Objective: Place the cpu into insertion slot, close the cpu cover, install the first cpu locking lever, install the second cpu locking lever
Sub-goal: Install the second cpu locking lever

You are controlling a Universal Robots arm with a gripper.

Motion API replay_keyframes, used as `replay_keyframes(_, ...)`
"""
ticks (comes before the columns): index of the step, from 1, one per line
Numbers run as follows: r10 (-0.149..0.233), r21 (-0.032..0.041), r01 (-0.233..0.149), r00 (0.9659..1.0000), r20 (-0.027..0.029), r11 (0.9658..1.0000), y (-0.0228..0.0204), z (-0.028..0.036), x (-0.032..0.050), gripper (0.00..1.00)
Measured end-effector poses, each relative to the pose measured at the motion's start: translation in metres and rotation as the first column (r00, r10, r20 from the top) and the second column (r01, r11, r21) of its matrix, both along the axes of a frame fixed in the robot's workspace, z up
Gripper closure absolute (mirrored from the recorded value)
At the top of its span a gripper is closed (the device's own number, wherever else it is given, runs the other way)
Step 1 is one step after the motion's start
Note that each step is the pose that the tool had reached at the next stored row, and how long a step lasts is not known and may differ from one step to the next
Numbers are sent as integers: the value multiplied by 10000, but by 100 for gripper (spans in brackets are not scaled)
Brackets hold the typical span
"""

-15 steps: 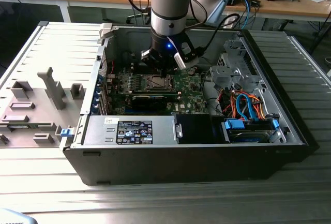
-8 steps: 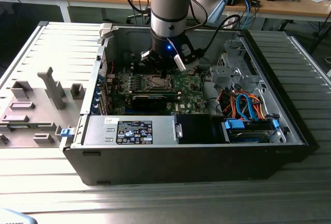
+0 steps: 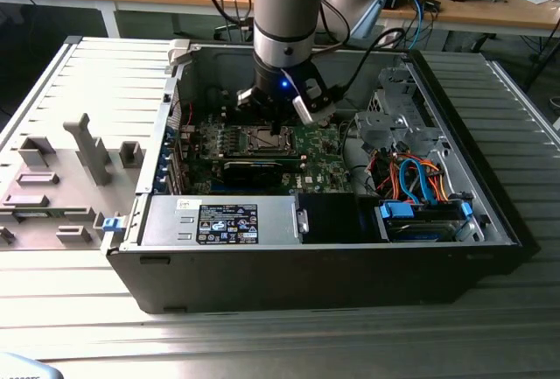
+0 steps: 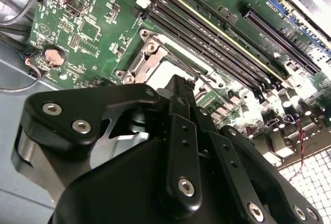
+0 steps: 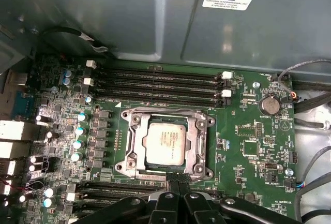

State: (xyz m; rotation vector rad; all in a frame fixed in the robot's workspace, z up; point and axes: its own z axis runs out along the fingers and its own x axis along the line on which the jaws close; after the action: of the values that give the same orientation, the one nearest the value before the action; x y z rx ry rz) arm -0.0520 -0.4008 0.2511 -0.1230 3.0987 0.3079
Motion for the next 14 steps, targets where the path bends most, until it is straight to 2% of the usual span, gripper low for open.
replay_keyframes(10, -3, 30, 3, 10000, 0, 10000, -15, -62, -27, 89)
replay_keyframes(14, 0, 34, 0, 10000, 1, 10000, -23, -88, -83, 89)
